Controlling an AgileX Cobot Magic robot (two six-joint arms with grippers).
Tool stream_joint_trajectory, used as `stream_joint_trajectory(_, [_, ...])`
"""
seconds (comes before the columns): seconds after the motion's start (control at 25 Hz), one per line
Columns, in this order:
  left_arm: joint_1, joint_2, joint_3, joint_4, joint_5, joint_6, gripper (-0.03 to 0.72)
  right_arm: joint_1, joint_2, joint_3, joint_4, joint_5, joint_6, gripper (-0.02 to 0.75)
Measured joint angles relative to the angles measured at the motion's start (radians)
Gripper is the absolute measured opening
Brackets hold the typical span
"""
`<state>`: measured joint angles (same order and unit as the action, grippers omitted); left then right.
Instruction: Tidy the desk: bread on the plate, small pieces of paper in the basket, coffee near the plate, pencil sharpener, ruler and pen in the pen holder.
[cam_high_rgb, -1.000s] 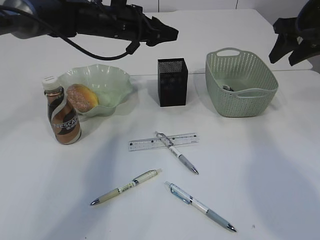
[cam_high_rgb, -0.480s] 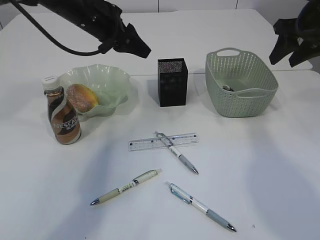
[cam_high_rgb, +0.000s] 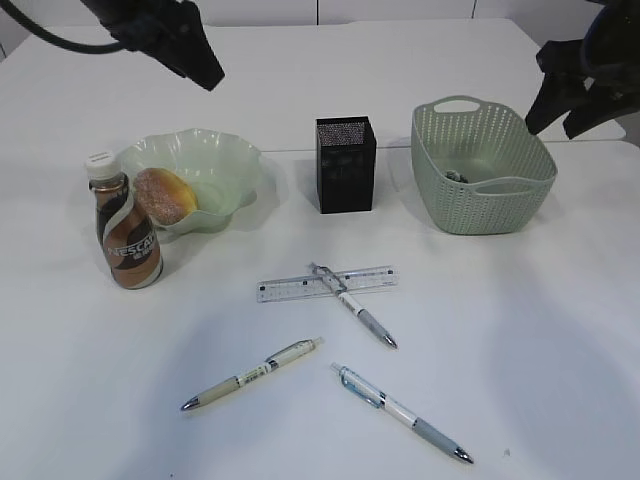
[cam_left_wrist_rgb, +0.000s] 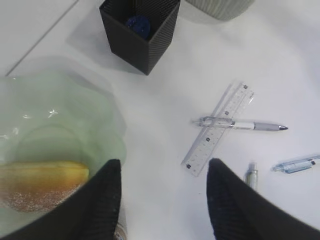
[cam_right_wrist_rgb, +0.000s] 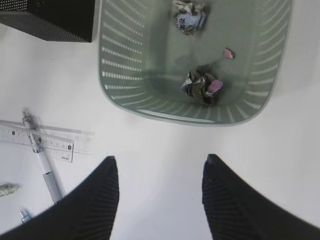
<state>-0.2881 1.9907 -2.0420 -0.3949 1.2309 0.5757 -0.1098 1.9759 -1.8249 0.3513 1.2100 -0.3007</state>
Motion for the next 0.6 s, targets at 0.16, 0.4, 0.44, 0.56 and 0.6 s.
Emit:
stream_joint_trajectory(0.16, [-0.025, -0.063, -0.001, 0.006, 0.008, -0.014, 0.389, 0.002, 0.0, 0.0, 0.002, 0.012, -0.009, 0.428])
stream_joint_trajectory(0.4, [-0.068, -0.097, -0.002, 0.061, 0.014, -0.112, 0.389, 0.002, 0.0, 0.0, 0.022, 0.013, -0.045, 0.427])
stream_joint_trajectory(0.44, [-0.068, -0.098, -0.002, 0.075, 0.014, -0.129, 0.389, 0.002, 0.0, 0.0, 0.029, 0.014, -0.056, 0.427])
stream_joint_trajectory(0.56, [-0.068, -0.099, -0.002, 0.098, 0.016, -0.163, 0.389, 0.002, 0.0, 0.0, 0.047, 0.014, -0.084, 0.427])
stream_joint_trajectory(0.6, [-0.068, -0.101, -0.002, 0.105, 0.016, -0.176, 0.389, 0.002, 0.0, 0.0, 0.048, 0.014, -0.086, 0.427])
